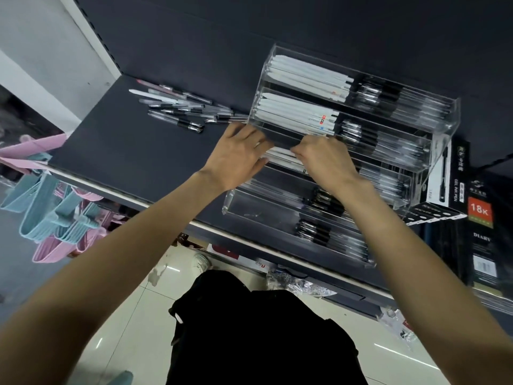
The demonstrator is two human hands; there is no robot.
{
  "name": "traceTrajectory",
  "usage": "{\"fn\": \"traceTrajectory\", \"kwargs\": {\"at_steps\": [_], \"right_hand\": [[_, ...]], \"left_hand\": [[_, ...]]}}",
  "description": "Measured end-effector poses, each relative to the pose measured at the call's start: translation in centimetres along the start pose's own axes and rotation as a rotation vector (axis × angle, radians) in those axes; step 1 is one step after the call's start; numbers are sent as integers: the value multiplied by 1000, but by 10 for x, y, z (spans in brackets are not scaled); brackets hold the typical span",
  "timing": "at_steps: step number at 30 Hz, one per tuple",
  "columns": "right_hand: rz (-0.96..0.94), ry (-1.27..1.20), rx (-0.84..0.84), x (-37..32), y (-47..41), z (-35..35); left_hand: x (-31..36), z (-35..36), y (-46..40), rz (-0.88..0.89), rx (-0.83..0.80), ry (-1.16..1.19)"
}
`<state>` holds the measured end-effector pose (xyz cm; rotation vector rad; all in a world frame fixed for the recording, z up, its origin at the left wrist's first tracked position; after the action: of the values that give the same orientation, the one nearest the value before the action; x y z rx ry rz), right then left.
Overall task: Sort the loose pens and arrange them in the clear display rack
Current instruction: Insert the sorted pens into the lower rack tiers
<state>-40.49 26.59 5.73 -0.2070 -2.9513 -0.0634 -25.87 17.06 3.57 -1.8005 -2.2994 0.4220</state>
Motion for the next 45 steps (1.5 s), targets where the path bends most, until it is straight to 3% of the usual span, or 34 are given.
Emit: {"fn": "traceTrajectory", "kwargs": {"at_steps": [11, 16, 18, 20, 22, 25, 28, 30, 33, 39, 45], "right_hand": [[98, -62, 102, -20, 18, -5], [220, -241, 488, -55, 16, -30], [197, -297, 610, -87, 6, -48], [135, -318, 650, -124, -17, -57], [106, -323, 604, -157, -52, -52], [180, -281, 412, -182, -112, -21], [312, -254, 91, -180, -156, 14], [377, -243, -74, -176, -172, 28], [421, -239, -186, -175, -185, 39], [391, -78, -164, -175, -191, 42], [246, 87, -144, -175, -186, 48]], "left_hand": [[-10, 1, 10, 87, -49, -30], [-42, -47, 37, 184, 359, 289], [-76, -61, 62, 138, 510, 351], [-120, -58, 85, 32, 541, 366], [-170, -40, 95, -129, 421, 358], [-236, 3, 94, -382, -31, 341], [-265, 34, 82, -320, -357, 312], [-270, 46, 76, -234, -424, 311], [-267, 55, 73, -209, -430, 319], [-267, 56, 72, -169, -446, 394], [-256, 56, 72, -61, -562, 198]]}}
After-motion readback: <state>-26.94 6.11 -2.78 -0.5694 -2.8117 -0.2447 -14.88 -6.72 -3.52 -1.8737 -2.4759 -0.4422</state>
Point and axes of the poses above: each hand's wrist, its own y-axis away from the middle knuckle, its own z-axis out of the palm, x = y × z, the point moved 3 cm from there along -y, towards the middle knuckle, and after that the axes turned 9 degrees about y, right-handed, at the moved point
